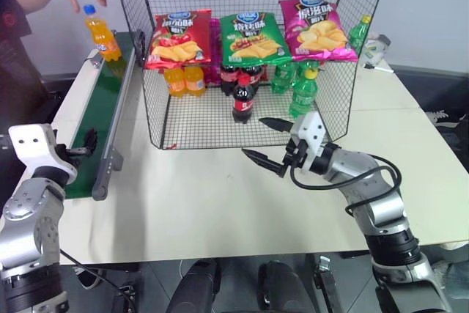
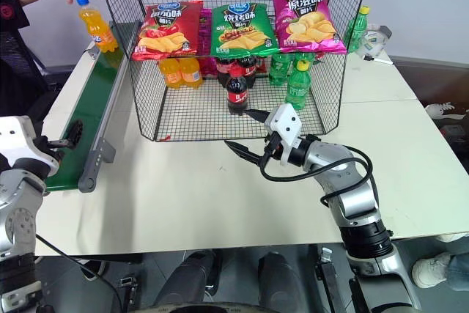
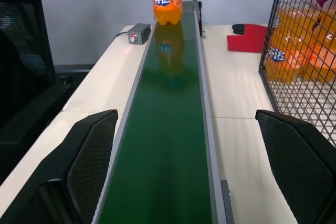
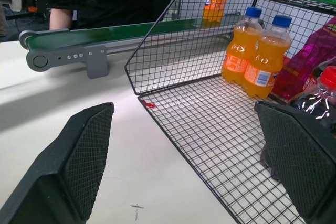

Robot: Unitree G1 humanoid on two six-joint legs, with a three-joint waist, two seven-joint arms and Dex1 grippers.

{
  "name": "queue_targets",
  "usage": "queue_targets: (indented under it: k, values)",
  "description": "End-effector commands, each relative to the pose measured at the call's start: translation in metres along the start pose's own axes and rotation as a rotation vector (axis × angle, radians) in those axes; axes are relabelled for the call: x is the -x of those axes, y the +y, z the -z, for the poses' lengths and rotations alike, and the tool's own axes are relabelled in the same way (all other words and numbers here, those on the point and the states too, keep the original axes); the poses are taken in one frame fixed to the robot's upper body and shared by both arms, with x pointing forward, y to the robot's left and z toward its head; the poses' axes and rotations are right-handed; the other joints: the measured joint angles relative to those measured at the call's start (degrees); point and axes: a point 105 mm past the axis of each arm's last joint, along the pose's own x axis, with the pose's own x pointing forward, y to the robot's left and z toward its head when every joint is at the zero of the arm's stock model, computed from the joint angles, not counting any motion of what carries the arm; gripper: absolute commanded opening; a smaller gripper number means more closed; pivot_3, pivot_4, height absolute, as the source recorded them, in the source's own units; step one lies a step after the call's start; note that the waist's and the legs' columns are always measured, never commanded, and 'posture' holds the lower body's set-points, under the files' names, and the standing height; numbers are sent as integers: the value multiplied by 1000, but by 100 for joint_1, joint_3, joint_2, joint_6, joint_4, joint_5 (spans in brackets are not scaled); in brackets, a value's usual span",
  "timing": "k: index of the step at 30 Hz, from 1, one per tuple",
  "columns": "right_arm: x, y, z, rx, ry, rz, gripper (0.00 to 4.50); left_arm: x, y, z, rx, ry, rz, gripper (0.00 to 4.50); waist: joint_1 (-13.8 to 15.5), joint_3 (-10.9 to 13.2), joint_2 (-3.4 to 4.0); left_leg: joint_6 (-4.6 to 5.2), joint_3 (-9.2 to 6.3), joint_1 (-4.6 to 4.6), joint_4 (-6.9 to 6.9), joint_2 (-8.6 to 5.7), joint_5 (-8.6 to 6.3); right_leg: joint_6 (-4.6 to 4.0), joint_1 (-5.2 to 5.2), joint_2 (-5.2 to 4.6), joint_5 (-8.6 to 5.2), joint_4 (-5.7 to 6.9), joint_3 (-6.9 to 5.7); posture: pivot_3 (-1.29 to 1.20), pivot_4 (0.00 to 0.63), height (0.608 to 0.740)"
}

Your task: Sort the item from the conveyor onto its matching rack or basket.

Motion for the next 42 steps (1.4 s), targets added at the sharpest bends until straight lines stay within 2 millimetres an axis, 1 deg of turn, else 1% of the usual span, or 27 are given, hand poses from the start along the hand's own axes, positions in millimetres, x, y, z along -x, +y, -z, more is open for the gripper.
queue_targets:
  k: [1, 11, 20, 27, 42]
  values:
    - [-2, -1, -12, 35, -41, -2, 4500, 1, 8, -17, -35, -73, -39, 4394, 0, 0, 0, 0, 0, 0, 0, 0, 0, 0, 1, 0, 0, 0, 0, 0, 150, 740]
    - [-4, -4, -13, 40, -44, 0, 4500, 1, 19, -20, -64, -93, -75, 4394, -2, 0, 0, 0, 1, 0, 0, 0, 0, 0, 0, 0, 0, 0, 0, 0, 150, 740]
    - [-4, -3, -13, 37, -45, -2, 4500, 2, 17, -18, -42, -91, -46, 4394, -3, 0, 0, 0, 0, 0, 1, 0, 0, 1, 0, 0, 0, 0, 0, 0, 150, 740]
    - [-4, -2, -12, 34, -46, 1, 4500, 2, 21, -17, -52, -86, -51, 4394, -3, 0, 0, 0, 0, 0, 0, 0, 0, 0, 0, 0, 0, 0, 0, 0, 150, 740]
    - [-7, -3, -13, 35, -51, -3, 4500, 4, 22, -14, -71, -88, -42, 4394, -4, 0, 0, 0, 0, 0, 1, 0, 0, 1, 1, 0, 0, 0, 0, 0, 150, 740]
